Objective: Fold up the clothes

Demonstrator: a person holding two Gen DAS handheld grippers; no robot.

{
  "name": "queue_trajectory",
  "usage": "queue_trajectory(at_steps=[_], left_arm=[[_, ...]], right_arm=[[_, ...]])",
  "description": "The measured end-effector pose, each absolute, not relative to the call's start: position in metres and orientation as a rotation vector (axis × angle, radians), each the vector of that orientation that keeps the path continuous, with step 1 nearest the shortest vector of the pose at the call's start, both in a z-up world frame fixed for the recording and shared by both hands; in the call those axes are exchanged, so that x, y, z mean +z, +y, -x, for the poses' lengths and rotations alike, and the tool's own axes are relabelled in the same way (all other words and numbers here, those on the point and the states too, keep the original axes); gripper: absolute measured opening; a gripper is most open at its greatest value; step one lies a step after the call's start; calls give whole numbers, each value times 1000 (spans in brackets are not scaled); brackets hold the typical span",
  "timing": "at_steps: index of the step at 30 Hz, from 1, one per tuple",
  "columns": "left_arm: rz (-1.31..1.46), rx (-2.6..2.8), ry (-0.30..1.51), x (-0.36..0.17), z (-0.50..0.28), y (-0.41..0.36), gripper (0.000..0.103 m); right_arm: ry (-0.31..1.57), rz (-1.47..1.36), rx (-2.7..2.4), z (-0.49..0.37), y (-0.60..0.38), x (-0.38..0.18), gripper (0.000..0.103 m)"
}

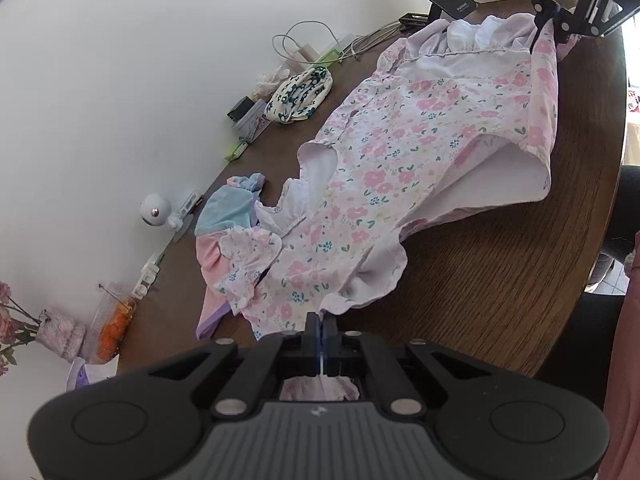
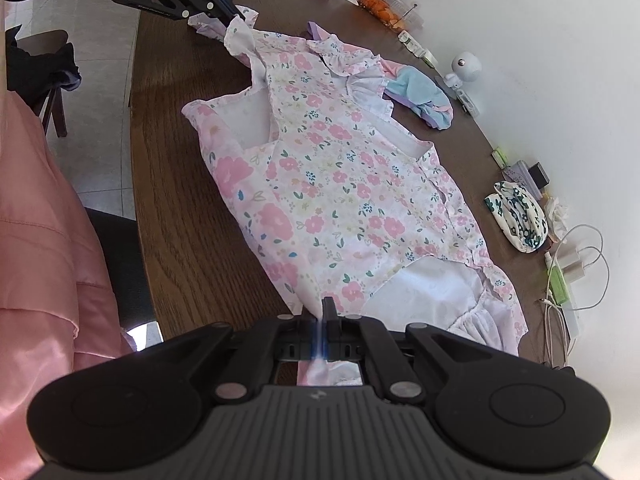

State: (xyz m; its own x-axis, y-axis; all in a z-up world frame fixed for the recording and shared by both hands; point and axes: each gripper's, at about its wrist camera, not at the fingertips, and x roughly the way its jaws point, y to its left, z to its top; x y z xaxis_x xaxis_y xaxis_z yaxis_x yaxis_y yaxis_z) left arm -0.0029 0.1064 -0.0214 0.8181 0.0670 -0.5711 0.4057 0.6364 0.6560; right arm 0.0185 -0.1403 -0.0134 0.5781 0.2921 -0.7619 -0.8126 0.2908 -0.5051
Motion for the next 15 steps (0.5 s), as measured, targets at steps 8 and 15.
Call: queue_trajectory(at_steps=[8, 15], left_arm=[[-1087, -218, 516, 4, -54, 94, 0], [-1302, -428, 586, -21, -130, 87, 3]], right_arm=[[582, 1223, 828, -71, -125, 28, 2], [720, 1309, 891, -166, -107, 11, 2]])
